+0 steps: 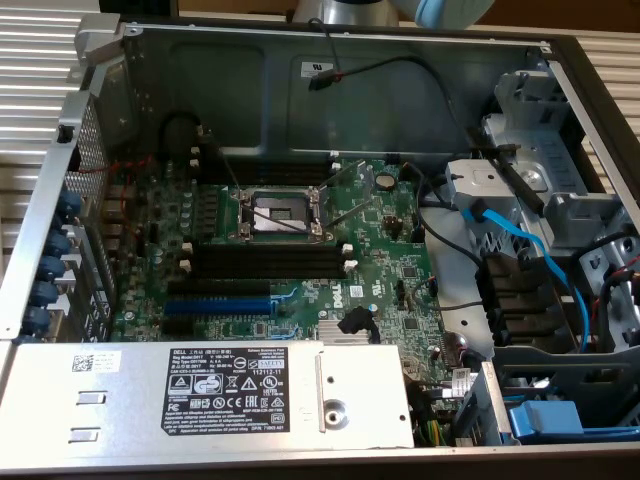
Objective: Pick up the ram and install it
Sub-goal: 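Pick up the ram and move it above insertion slot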
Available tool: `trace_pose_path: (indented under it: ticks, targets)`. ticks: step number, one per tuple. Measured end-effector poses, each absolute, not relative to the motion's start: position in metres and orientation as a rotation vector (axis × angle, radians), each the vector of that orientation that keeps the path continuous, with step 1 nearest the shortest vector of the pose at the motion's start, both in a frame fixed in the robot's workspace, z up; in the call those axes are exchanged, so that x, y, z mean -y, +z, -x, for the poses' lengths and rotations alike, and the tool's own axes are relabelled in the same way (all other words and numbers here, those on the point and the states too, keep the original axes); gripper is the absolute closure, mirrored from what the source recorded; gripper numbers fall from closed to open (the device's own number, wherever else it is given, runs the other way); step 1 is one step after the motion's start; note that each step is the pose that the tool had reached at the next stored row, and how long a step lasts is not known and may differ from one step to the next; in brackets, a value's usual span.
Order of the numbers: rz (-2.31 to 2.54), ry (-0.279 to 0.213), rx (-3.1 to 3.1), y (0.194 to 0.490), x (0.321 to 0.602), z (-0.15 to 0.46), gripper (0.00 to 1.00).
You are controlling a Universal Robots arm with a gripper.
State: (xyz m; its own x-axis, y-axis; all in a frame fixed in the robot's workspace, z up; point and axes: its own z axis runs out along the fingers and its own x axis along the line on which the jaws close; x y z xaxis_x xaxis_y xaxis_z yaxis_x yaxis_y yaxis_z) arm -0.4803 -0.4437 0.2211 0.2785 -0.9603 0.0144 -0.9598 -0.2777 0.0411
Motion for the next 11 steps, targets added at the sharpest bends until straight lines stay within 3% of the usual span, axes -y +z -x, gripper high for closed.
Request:
trace_pose_path:
  ticks: [11]
  targets:
    - [-2.478,-0.021,1.862,0.250,0.444,0.480,0.88]
